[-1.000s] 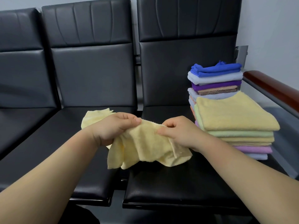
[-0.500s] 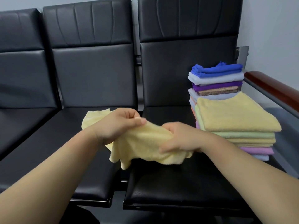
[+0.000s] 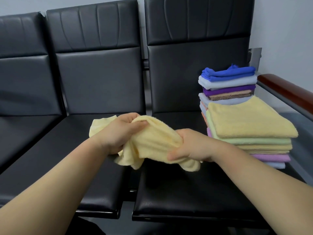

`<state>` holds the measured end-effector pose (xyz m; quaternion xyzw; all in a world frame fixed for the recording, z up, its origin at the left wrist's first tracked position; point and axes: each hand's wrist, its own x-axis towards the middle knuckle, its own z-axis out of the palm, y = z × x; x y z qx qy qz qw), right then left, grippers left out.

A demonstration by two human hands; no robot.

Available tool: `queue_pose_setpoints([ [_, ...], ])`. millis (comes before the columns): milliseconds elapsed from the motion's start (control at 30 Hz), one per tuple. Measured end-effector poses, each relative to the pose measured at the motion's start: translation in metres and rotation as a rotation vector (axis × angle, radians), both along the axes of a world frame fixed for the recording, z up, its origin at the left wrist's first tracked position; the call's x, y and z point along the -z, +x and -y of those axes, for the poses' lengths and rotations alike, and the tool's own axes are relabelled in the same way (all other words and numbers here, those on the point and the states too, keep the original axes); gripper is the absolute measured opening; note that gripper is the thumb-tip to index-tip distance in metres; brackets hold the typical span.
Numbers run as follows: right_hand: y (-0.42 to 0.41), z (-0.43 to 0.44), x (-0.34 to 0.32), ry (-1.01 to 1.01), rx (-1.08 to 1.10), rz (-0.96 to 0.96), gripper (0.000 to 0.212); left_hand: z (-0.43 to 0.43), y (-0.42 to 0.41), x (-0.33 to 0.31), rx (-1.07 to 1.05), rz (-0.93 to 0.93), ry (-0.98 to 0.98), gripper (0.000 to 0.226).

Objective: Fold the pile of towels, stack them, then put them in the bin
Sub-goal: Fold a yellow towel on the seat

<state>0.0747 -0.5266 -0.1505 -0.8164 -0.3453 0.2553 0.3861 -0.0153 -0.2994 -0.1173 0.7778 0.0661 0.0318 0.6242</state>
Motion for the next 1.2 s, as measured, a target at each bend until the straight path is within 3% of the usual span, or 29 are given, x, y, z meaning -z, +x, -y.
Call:
queue_pose_setpoints([
  [33, 0.002, -0.002, 0.004, -0.115, -0.033, 0.100, 0.022, 0.000, -0.002, -0.004, 0.062, -0.017, 0.111, 0.015],
  [100, 0.005, -0.003, 0.009, -0.249, -0.073, 0.265, 0.019, -0.003, -0.006, -0.003, 0.265, -0.169, 0.526, 0.018],
  [167, 0.007, -0.002, 0.006, -0.218, -0.027, 0.278, 0.024, -0.007, -0.007, 0.005, 0.328, -0.300, 0.761, 0.023],
  [233, 0.009, 0.004, 0.000, -0.021, 0.066, 0.100, 0.025, -0.011, -0.007, 0.010, 0.293, -0.288, 0.663, 0.017],
  [300, 0.009, 0.008, -0.004, 0.176, 0.134, -0.056, 0.032, -0.015, -0.007, 0.013, 0.277, -0.199, 0.381, 0.003],
  [400, 0.008, 0.008, -0.005, 0.327, 0.116, -0.181, 0.035, -0.013, -0.004, 0.013, 0.199, -0.085, -0.065, 0.036],
  [467, 0.005, 0.008, -0.005, 0.287, 0.054, -0.228, 0.046, -0.010, -0.001, 0.009, 0.156, -0.027, -0.182, 0.045],
  [533, 0.003, 0.007, -0.004, 0.085, -0.008, -0.074, 0.042, -0.008, -0.002, 0.002, 0.160, -0.020, -0.188, 0.042],
  [567, 0.004, 0.007, -0.003, -0.044, -0.016, 0.051, 0.033, -0.009, -0.003, -0.001, 0.177, -0.043, -0.089, 0.041],
  [633, 0.004, 0.005, -0.002, -0.198, 0.012, 0.239, 0.016, -0.010, -0.006, -0.001, 0.256, -0.155, 0.363, 0.038],
  [667, 0.004, 0.004, -0.002, -0.190, 0.046, 0.258, 0.015, -0.010, -0.006, 0.001, 0.281, -0.223, 0.557, 0.029],
  [733, 0.005, 0.007, -0.006, -0.050, 0.130, 0.123, 0.014, -0.008, -0.006, 0.005, 0.287, -0.257, 0.639, 0.015],
  [800, 0.006, 0.011, -0.011, 0.140, 0.166, -0.108, 0.018, -0.012, -0.006, 0.008, 0.267, -0.175, 0.427, 0.015],
  [867, 0.007, 0.015, -0.016, 0.236, 0.118, -0.271, 0.030, -0.015, -0.005, 0.008, 0.243, -0.072, 0.063, 0.033],
  [933, 0.004, 0.014, -0.017, 0.126, 0.042, -0.241, 0.043, -0.012, -0.004, 0.005, 0.185, -0.008, -0.172, 0.041],
  [1033, 0.000, 0.007, -0.011, -0.196, 0.013, 0.009, 0.044, -0.004, -0.003, -0.001, 0.167, 0.006, -0.241, 0.042],
  [1100, 0.002, 0.004, -0.008, -0.274, 0.068, 0.168, 0.024, -0.006, -0.002, -0.001, 0.222, -0.036, -0.017, 0.038],
  [1200, 0.009, 0.011, -0.008, -0.132, 0.205, 0.132, 0.017, -0.012, -0.004, 0.002, 0.240, -0.187, 0.654, 0.022],
])
